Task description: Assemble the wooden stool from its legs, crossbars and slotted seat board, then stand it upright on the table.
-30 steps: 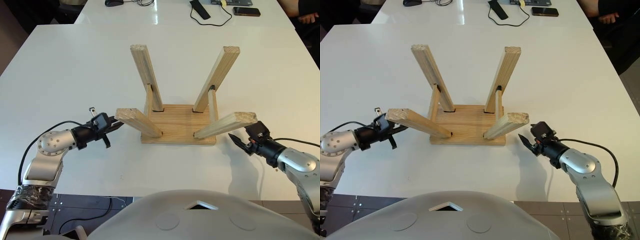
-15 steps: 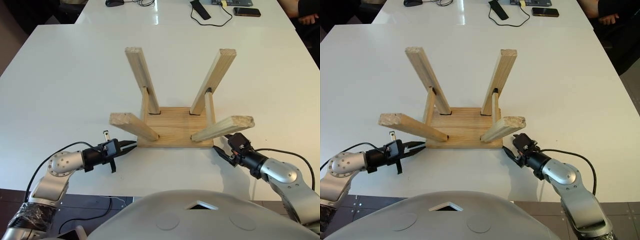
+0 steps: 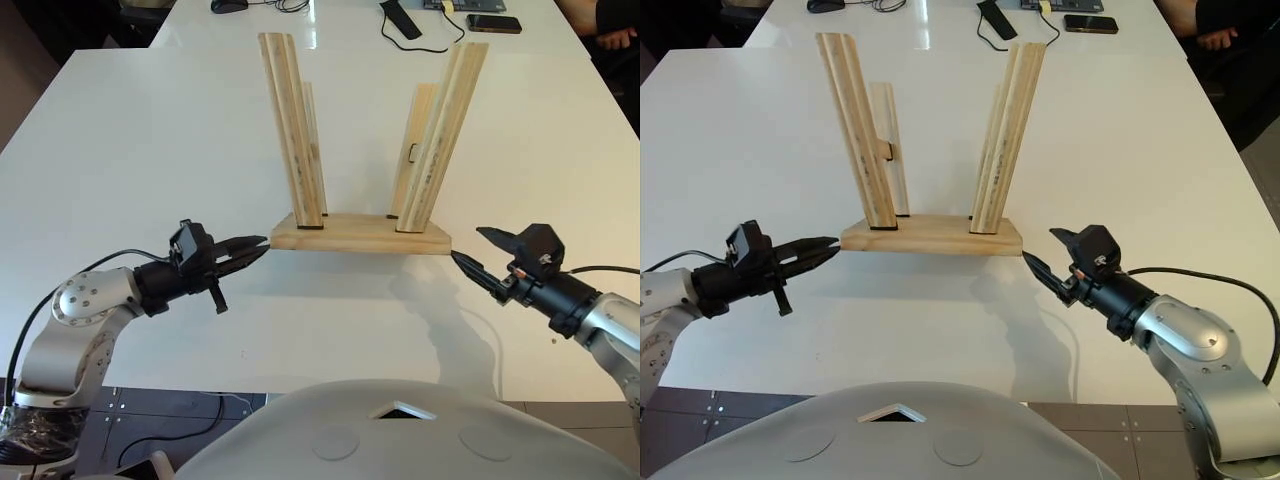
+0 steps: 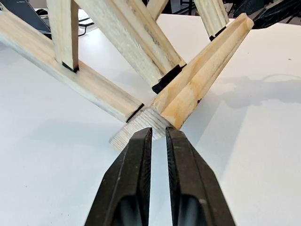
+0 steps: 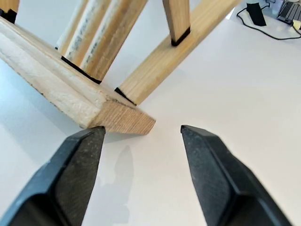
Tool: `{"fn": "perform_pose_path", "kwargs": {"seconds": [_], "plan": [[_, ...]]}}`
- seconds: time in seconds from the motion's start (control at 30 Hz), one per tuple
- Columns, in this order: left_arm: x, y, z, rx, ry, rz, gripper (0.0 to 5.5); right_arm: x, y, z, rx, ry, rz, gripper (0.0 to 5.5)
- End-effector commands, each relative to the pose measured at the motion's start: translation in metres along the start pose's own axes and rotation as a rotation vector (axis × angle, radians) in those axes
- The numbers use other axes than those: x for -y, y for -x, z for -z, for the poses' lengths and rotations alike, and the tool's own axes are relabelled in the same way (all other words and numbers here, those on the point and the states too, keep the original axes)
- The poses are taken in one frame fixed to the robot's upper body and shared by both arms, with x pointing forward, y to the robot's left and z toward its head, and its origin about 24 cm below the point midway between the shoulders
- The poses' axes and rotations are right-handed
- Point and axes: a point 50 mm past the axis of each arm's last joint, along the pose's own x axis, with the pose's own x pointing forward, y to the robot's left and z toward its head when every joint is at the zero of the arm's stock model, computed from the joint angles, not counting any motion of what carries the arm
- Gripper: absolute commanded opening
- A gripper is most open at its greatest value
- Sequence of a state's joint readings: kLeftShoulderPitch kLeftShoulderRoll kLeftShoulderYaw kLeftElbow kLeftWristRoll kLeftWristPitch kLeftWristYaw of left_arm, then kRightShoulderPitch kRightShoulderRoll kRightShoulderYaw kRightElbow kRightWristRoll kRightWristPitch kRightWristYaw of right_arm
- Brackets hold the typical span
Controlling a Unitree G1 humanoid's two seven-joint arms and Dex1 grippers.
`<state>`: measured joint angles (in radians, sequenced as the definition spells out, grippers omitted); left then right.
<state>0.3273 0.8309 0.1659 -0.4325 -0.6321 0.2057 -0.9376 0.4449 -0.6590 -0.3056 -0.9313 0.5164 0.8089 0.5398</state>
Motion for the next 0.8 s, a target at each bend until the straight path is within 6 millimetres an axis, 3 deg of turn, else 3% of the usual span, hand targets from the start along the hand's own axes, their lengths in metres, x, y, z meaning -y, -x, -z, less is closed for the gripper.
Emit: {"fn": "perform_pose_path", "kwargs": {"seconds": [0.03,0.2,0.43,0.63,0.8], "plan": [[0.006,-0.015,-0.034,0.129,-0.035,0.131,0.56,-0.024,-0.001,-0.028,0.133,0.035,-0.251,2.97],[0.003,-0.014,-0.042,0.135,-0.022,0.154,0.56,-0.023,0.000,-0.033,0.148,0.035,-0.251,2.97],[0.008,-0.005,-0.012,-0.010,-0.026,0.196,0.56,-0.024,0.000,-0.015,0.050,0.022,-0.269,2.97],[-0.014,0.004,0.011,-0.081,-0.086,0.104,0.56,-0.012,0.000,0.000,0.007,0.015,-0.241,2.97],[-0.035,0.009,0.025,-0.135,-0.238,0.031,0.56,0.006,0.007,0.013,-0.044,0.024,-0.231,2.97]]}}
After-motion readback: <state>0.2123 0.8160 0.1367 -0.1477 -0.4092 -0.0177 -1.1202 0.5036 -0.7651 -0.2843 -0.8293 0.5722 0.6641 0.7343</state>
